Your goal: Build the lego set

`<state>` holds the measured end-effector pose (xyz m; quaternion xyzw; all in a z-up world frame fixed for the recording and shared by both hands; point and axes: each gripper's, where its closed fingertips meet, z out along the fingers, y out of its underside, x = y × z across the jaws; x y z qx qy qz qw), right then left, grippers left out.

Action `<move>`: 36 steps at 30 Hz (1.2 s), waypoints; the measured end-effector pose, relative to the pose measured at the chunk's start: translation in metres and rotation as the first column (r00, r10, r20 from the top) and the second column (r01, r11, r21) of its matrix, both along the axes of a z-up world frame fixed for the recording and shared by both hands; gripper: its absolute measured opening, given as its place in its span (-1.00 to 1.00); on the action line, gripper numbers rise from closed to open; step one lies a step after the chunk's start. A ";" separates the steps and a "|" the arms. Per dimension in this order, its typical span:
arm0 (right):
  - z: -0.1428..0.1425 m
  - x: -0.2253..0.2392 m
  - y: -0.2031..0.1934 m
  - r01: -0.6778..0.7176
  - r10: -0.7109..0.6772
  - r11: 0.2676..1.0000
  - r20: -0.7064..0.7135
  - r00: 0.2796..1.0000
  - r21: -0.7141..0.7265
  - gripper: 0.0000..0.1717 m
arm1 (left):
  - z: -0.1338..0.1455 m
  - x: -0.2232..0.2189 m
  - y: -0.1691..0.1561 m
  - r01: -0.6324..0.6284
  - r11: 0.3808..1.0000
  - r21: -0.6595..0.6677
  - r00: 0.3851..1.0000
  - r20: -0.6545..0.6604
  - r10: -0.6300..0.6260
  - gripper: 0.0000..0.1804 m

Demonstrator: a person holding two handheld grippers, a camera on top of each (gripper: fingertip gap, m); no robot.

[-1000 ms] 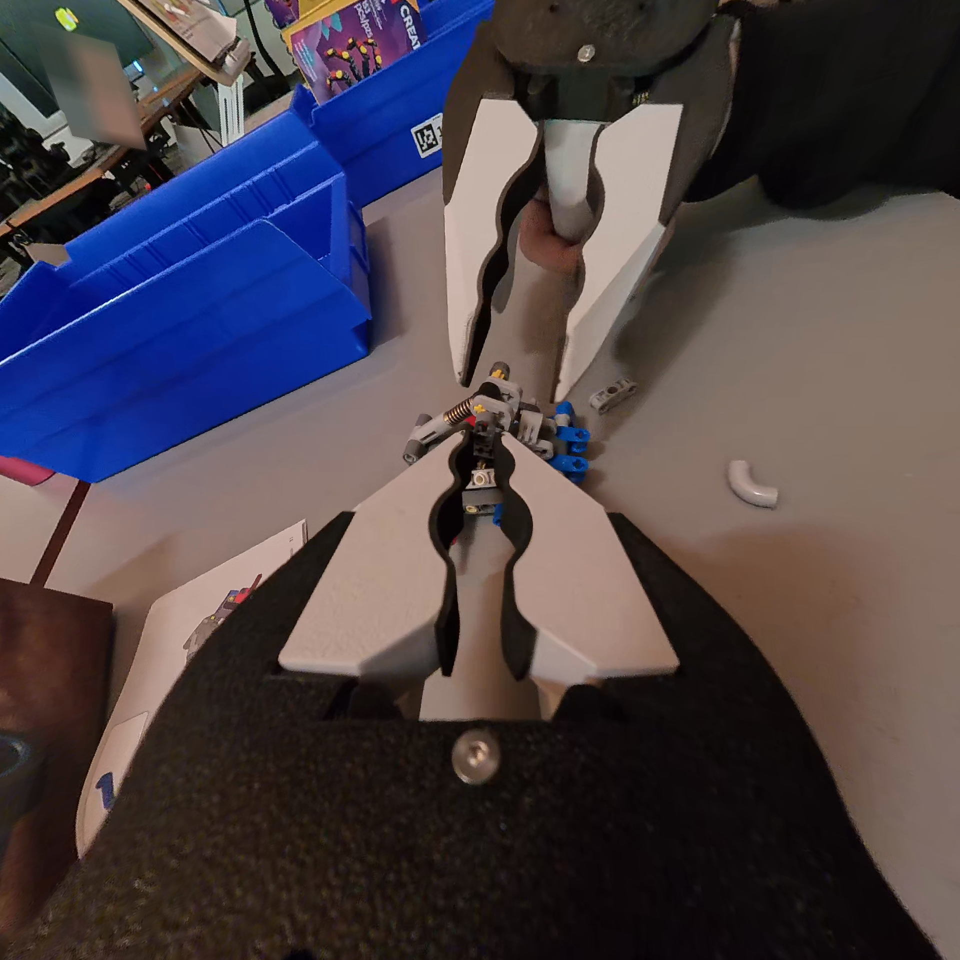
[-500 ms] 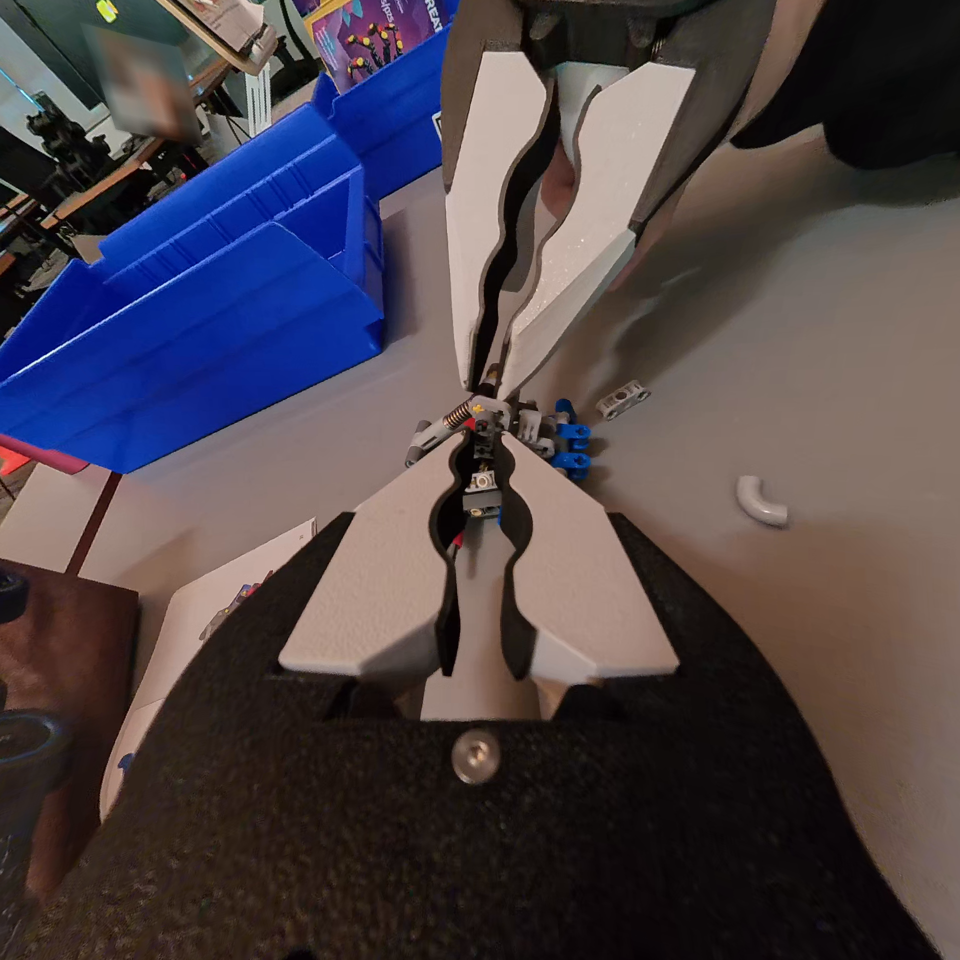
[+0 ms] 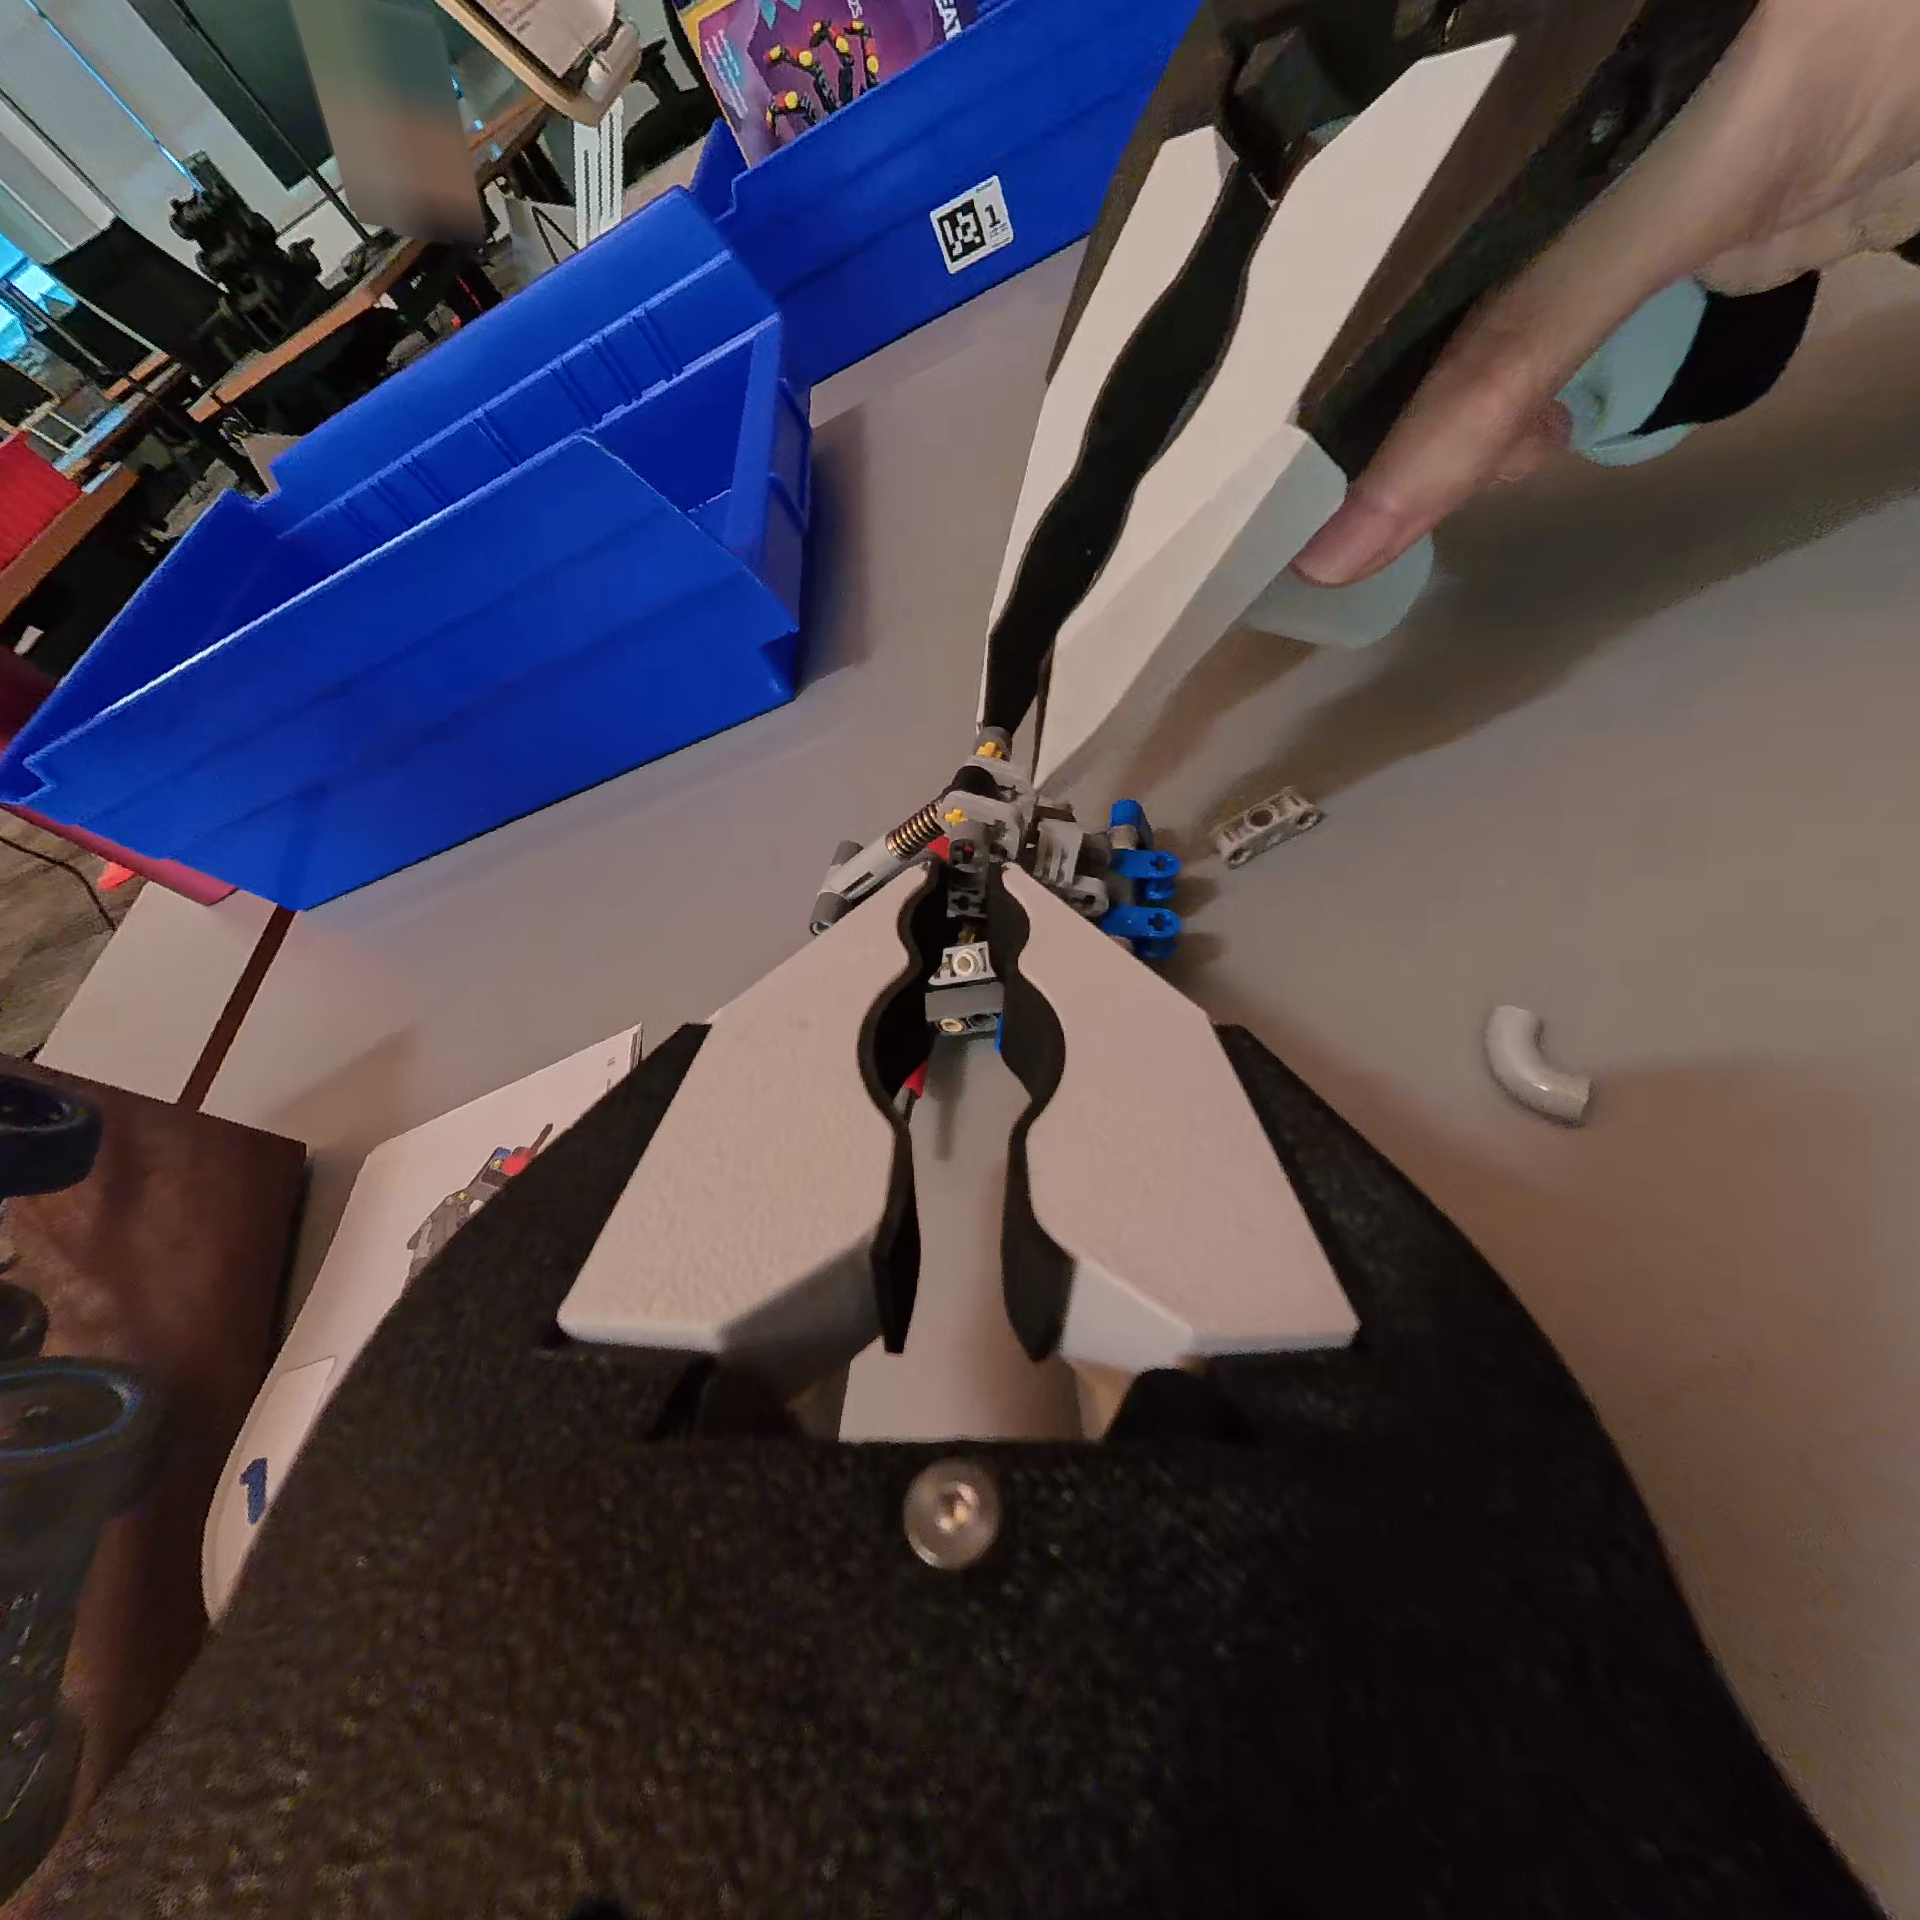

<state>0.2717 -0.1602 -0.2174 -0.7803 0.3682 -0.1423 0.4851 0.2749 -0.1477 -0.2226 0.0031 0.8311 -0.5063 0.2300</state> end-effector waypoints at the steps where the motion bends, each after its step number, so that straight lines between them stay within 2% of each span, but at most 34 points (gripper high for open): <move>1: -0.001 0.001 -0.002 0.020 -0.020 1.000 -0.007 1.000 0.015 -0.78 | 0.000 0.000 0.000 -0.006 1.000 0.003 1.000 0.009 0.006 -0.96; 6: -0.001 0.005 -0.004 0.104 -0.101 0.989 -0.034 0.994 0.107 -0.73 | 0.001 -0.001 -0.003 -0.022 1.000 0.008 0.999 0.043 0.021 -0.96; 8: 0.000 0.006 -0.003 0.131 -0.130 0.983 -0.017 0.991 0.127 -0.78 | 0.000 -0.002 -0.005 -0.028 0.999 0.015 0.998 0.053 0.027 -0.96; 13: -0.001 0.006 -0.003 0.136 -0.139 0.987 0.029 0.990 0.080 -0.80 | 0.000 -0.001 -0.005 -0.034 0.999 0.008 0.999 0.033 0.033 -0.96; 21: -0.001 0.009 -0.002 0.059 -0.057 0.998 0.107 0.993 -0.013 -0.82 | -0.001 -0.001 -0.004 -0.014 1.000 -0.007 0.999 -0.031 0.014 -0.96; 27: -0.002 0.012 0.001 -0.004 0.013 0.998 0.137 0.991 -0.069 -0.84 | 0.001 0.002 -0.003 -0.019 1.000 -0.011 1.000 0.006 0.019 -0.96; 36: -0.001 0.018 0.003 -0.016 0.035 0.995 0.182 0.983 -0.102 -0.84 | 0.001 0.007 -0.002 -0.046 0.999 -0.011 0.999 0.024 0.046 -0.96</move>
